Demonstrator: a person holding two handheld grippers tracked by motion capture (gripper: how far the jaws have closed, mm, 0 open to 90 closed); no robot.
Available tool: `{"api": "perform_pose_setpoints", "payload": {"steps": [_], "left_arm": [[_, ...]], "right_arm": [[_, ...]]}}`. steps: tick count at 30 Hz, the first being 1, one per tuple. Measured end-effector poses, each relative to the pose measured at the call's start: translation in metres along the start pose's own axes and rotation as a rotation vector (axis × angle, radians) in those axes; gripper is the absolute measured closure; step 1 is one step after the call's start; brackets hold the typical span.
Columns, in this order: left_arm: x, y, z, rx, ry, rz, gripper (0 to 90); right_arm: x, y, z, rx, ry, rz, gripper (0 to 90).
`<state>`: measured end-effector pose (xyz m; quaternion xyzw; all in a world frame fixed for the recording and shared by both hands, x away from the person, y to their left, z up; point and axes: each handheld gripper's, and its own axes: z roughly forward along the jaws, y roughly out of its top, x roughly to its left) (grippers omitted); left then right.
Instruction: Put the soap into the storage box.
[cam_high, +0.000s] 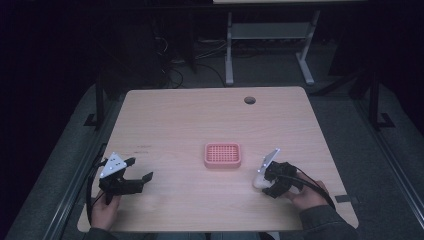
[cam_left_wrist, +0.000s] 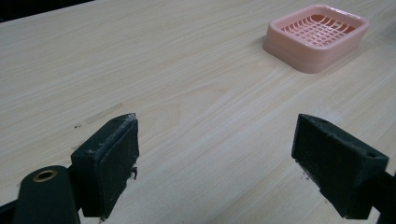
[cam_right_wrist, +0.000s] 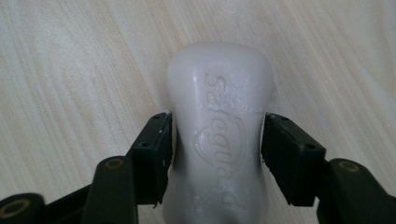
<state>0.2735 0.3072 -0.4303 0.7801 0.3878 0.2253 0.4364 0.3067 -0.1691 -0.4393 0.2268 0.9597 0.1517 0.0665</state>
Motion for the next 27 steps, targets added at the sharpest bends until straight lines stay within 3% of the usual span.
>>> {"api": "perform_pose_setpoints", "payload": {"steps": [11, 21, 27], "left_arm": [[0.0000, -0.0002, 0.0006, 0.000, -0.001, 0.001, 14.5], [0.0016, -0.0003, -0.0016, -0.008, 0.003, -0.004, 14.6], [0.0021, -0.0001, -0.0026, -0.021, 0.011, -0.011, 14.5]], "right_arm": [[-0.0027, 0.0013, 0.0033, 0.024, 0.028, -0.002, 47.5], [0.0003, 0.0011, 0.0026, 0.021, 0.003, -0.042, 48.6], [0.0019, 0.0061, 0.0010, 0.009, 0.019, -0.071, 48.9]]}}
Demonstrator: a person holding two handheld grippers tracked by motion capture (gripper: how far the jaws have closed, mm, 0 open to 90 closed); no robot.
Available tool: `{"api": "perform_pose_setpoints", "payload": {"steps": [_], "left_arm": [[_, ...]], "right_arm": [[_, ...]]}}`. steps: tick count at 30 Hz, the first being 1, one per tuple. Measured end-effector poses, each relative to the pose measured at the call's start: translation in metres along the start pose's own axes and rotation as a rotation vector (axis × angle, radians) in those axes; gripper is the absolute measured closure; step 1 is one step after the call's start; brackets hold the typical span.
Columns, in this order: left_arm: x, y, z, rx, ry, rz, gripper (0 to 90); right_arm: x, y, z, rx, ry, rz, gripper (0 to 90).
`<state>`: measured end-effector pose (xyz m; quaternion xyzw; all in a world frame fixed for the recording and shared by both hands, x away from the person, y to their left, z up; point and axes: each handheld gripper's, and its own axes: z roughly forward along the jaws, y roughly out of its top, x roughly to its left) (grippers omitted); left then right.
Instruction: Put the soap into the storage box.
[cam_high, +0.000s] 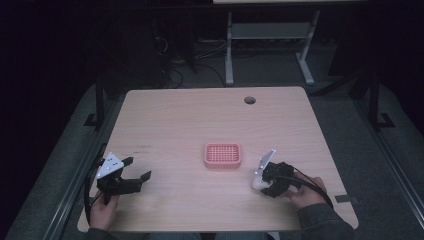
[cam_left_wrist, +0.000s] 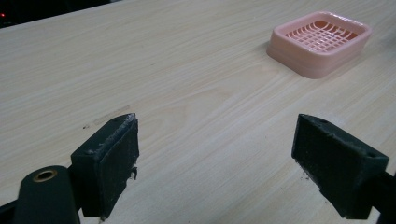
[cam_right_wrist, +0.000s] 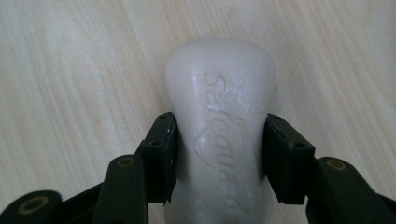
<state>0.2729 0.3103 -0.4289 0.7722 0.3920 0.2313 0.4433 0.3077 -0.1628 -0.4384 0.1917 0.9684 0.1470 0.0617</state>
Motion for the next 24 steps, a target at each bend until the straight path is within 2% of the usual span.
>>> {"api": "perform_pose_setpoints", "payload": {"steps": [6, 13, 24], "left_arm": [[0.000, -0.001, 0.002, 0.016, -0.009, 0.005, 14.5], [0.001, -0.001, 0.000, 0.007, -0.006, -0.001, 14.6], [-0.001, 0.000, 0.000, 0.002, -0.013, 0.004, 14.6]], "right_arm": [[-0.003, 0.001, -0.005, -0.031, 0.013, 0.000, 49.0], [-0.004, 0.006, -0.009, -0.040, -0.003, -0.018, 49.0], [-0.014, 0.015, -0.019, -0.084, 0.006, -0.024, 49.0]]}}
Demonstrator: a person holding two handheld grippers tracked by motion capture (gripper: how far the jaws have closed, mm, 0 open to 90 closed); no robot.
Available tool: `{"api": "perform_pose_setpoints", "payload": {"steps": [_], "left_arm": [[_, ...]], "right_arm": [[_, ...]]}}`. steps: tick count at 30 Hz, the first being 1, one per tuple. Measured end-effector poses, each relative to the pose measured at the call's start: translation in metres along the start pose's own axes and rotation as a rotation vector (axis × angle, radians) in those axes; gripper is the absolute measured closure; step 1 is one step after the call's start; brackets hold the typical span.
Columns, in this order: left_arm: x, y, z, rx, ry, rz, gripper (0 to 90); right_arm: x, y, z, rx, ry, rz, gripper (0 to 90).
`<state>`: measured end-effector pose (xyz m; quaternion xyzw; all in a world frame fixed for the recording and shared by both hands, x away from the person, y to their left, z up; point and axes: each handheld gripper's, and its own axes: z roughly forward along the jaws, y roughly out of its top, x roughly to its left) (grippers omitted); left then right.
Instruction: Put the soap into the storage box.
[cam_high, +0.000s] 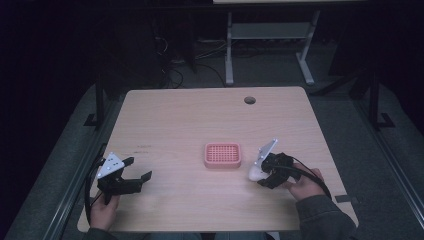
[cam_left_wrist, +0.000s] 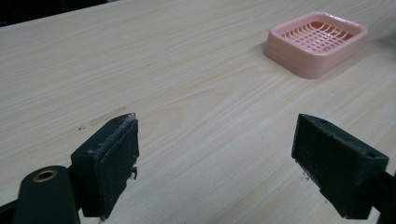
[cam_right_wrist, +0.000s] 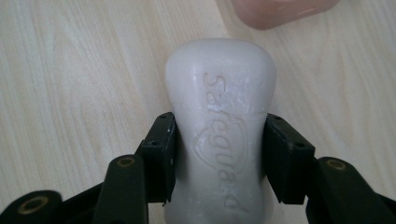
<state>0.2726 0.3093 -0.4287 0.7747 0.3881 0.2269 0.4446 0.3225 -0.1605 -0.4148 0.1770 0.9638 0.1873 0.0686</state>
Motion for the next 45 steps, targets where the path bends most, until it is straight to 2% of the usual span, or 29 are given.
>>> {"api": "perform_pose_setpoints", "payload": {"steps": [10, 15, 17, 22, 27, 30, 37, 45], "left_arm": [[0.000, -0.001, 0.000, 0.000, -0.001, -0.006, 14.5], [-0.002, -0.001, 0.001, 0.008, -0.001, 0.002, 14.5], [-0.004, 0.001, 0.002, 0.012, -0.005, 0.017, 14.5], [-0.005, 0.001, 0.003, 0.019, -0.009, 0.024, 14.5], [-0.005, 0.002, 0.001, 0.006, -0.006, 0.023, 14.6], [-0.006, 0.002, 0.002, 0.008, -0.007, 0.024, 14.6], [-0.008, 0.003, 0.004, 0.015, -0.016, 0.031, 14.5], [-0.006, 0.004, 0.003, 0.011, -0.013, 0.027, 14.5]], "right_arm": [[-0.007, 0.017, -0.005, -0.022, 0.021, -0.018, 48.9], [-0.011, 0.026, -0.004, -0.024, 0.016, -0.037, 48.9], [-0.010, 0.030, -0.004, -0.031, 0.016, -0.049, 48.9], [-0.009, 0.037, -0.007, -0.062, 0.022, -0.066, 49.0], [-0.014, 0.046, -0.009, -0.049, 0.034, -0.067, 48.9], [-0.016, 0.051, -0.010, -0.062, 0.044, -0.074, 49.0], [-0.025, 0.074, -0.010, -0.038, 0.053, -0.096, 49.0], [-0.026, 0.091, -0.011, -0.049, 0.051, -0.130, 48.9]]}}
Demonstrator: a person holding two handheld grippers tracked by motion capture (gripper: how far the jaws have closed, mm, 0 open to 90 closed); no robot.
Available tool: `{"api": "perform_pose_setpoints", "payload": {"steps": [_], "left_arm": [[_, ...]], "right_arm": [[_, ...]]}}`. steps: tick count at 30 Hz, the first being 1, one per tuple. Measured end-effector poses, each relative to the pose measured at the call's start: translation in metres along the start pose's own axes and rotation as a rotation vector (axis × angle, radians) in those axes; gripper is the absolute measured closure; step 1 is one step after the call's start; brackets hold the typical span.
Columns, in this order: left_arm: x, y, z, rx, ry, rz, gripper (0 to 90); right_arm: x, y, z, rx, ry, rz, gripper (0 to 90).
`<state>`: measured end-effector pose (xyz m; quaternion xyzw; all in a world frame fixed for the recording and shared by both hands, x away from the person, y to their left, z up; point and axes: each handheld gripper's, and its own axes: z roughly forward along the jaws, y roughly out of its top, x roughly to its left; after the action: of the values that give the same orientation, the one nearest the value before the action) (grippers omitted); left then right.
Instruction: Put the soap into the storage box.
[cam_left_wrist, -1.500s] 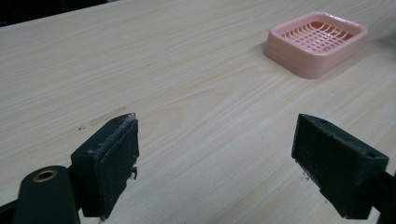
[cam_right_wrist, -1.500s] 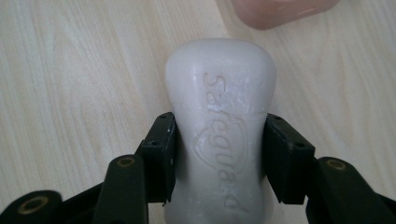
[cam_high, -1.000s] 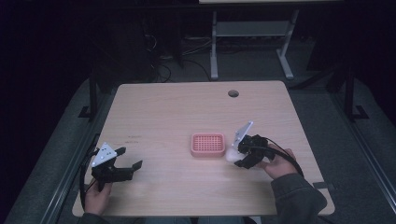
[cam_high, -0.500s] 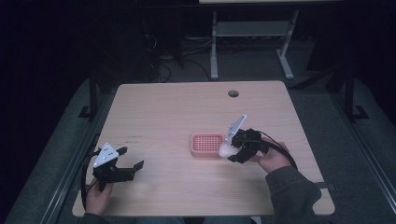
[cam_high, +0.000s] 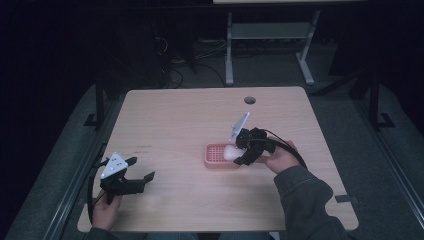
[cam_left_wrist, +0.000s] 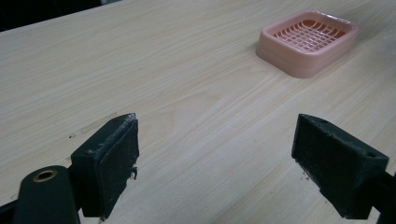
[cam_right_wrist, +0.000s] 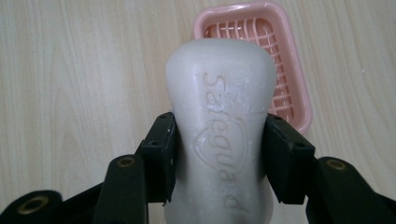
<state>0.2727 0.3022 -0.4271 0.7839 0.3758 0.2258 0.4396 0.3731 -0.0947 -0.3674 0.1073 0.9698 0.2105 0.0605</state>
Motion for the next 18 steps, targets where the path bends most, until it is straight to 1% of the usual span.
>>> {"api": "perform_pose_setpoints", "payload": {"steps": [5, 8, 11, 15, 16, 18], "left_arm": [[0.001, -0.001, -0.001, -0.007, -0.002, -0.005, 14.5], [0.001, 0.000, -0.002, -0.012, 0.002, -0.012, 14.5], [0.001, -0.001, -0.001, -0.007, 0.001, -0.011, 14.5], [0.001, -0.001, -0.001, -0.009, 0.000, -0.015, 14.5], [0.001, -0.001, -0.001, -0.008, 0.000, -0.016, 14.6], [0.001, -0.001, -0.001, -0.010, -0.001, -0.016, 14.5]], "right_arm": [[-0.002, 0.004, 0.000, -0.009, 0.004, -0.001, 48.9], [-0.004, 0.008, 0.004, 0.007, 0.013, -0.009, 48.9], [-0.005, 0.010, 0.004, 0.010, 0.020, -0.006, 48.9], [-0.009, 0.012, 0.005, 0.000, 0.032, -0.004, 48.9], [-0.011, 0.014, 0.006, 0.011, 0.034, -0.009, 48.9], [-0.013, 0.017, 0.009, 0.014, 0.036, -0.014, 48.9]]}}
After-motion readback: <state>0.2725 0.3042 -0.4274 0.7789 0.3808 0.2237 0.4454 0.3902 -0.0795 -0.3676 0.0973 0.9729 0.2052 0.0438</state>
